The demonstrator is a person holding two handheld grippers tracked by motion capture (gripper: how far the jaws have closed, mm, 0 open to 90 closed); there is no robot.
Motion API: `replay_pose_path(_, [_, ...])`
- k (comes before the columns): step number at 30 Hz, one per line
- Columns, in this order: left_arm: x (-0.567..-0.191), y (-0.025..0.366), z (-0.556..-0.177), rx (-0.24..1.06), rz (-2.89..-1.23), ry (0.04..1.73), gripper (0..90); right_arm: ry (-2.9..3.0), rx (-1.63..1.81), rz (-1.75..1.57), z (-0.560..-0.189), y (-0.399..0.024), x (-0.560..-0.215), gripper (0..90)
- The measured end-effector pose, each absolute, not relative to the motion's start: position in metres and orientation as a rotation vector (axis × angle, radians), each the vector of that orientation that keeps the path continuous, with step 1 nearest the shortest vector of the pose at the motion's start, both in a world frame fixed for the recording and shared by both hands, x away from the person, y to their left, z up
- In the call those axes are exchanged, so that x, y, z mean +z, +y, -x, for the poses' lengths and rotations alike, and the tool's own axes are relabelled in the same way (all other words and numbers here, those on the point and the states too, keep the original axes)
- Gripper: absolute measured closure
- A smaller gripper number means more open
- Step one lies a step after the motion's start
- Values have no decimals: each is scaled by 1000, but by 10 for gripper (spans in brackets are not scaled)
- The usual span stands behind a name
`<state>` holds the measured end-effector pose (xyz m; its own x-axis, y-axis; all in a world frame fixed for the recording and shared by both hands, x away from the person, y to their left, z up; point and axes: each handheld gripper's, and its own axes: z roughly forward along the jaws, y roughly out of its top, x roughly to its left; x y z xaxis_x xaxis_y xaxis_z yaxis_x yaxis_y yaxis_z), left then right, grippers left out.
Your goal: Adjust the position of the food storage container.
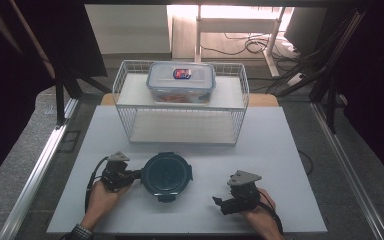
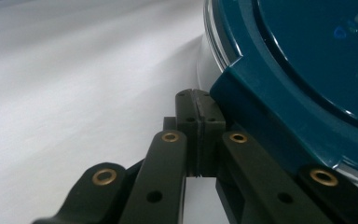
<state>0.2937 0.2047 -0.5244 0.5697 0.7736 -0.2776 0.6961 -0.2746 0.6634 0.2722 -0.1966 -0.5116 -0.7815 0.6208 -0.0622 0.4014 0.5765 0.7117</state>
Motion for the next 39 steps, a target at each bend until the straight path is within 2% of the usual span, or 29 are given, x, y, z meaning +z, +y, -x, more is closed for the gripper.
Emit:
replay_pose_path(17, [-525, 169, -308, 77, -2032, 1110, 900, 2518, 1003, -835, -273, -194, -515, 50])
replay_pose_path(24, [-527, 170, -309, 47, -2020, 1093, 900, 2518, 998, -840, -273, -194, -515, 50])
replay_pose_path(26, [-526, 172, -307, 82, -2030, 1085, 892, 2513, 1001, -839, -272, -195, -514, 50])
replay_pose_path(30, [-521, 185, -300, 161, -2007, 1123, 727, 2505, 1017, -845, -273, -198, -512, 50])
replay_pose_path(33, [-516, 198, -287, 247, -1994, 1146, 560, 2503, 1023, -843, -273, -200, -511, 50])
replay_pose_path(36, [-515, 208, -276, 269, -1960, 1155, 399, 2491, 1033, -838, -272, -201, -510, 49])
replay_pose_path(39, [-514, 208, -264, 294, -1954, 1134, 302, 2482, 1037, -843, -272, -203, -509, 49])
